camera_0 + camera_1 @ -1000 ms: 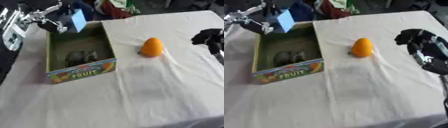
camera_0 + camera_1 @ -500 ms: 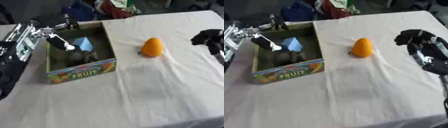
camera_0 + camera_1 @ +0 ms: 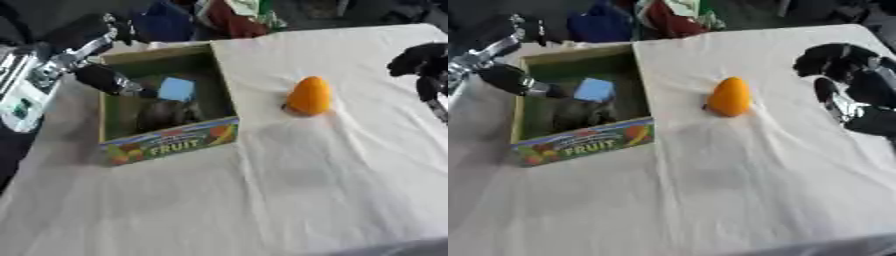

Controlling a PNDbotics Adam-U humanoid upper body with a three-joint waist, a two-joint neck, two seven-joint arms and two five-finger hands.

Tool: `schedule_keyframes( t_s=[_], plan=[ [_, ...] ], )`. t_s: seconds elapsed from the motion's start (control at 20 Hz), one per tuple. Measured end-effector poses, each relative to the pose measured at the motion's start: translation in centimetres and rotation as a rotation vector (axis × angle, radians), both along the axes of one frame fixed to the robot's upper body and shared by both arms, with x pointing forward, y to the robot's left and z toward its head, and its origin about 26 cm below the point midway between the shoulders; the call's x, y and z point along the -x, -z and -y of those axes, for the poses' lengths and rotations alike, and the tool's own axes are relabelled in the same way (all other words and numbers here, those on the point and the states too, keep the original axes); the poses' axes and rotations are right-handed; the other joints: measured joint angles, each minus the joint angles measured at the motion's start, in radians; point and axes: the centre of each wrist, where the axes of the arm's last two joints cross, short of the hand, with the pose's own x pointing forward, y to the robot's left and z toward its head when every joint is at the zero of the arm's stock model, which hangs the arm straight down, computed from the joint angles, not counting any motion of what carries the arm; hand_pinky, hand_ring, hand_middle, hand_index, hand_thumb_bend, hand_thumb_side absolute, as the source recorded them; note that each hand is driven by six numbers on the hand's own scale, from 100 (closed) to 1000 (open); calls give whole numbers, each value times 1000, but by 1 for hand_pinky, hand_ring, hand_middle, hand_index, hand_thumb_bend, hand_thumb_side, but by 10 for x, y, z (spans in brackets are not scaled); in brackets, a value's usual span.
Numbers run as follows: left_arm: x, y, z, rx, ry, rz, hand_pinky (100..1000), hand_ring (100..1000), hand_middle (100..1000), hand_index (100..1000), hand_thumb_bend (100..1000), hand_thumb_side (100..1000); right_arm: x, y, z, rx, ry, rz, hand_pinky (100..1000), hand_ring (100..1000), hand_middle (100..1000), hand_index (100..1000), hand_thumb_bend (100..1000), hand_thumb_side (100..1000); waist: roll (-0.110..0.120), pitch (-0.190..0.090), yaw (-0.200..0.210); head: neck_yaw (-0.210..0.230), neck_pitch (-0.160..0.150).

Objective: Pick up objects on the table and place them in the box.

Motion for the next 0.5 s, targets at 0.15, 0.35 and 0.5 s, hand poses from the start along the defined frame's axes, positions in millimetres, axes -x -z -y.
schedule_keyframes(
  t_s=[0.15, 0.35, 0.5],
  plan=[
    [21, 0, -4, 180, 34, 20, 662, 574, 571, 718, 530, 780, -9, -14, 4, 74, -11, 33, 769, 785, 735, 829, 100, 129, -3, 0, 19, -7, 0],
    [50, 7, -9, 369, 90, 17, 662, 568, 567, 715, 476, 797, -21, -28, 5, 181, -27, 72, 769, 788, 740, 830, 100, 100, -10, -1, 46, -15, 0],
    [67, 13, -12, 464, 108, 4, 661, 563, 563, 716, 454, 818, -29, -33, 4, 262, -33, 89, 772, 793, 746, 831, 100, 100, -12, -2, 63, -17, 8]
  ],
)
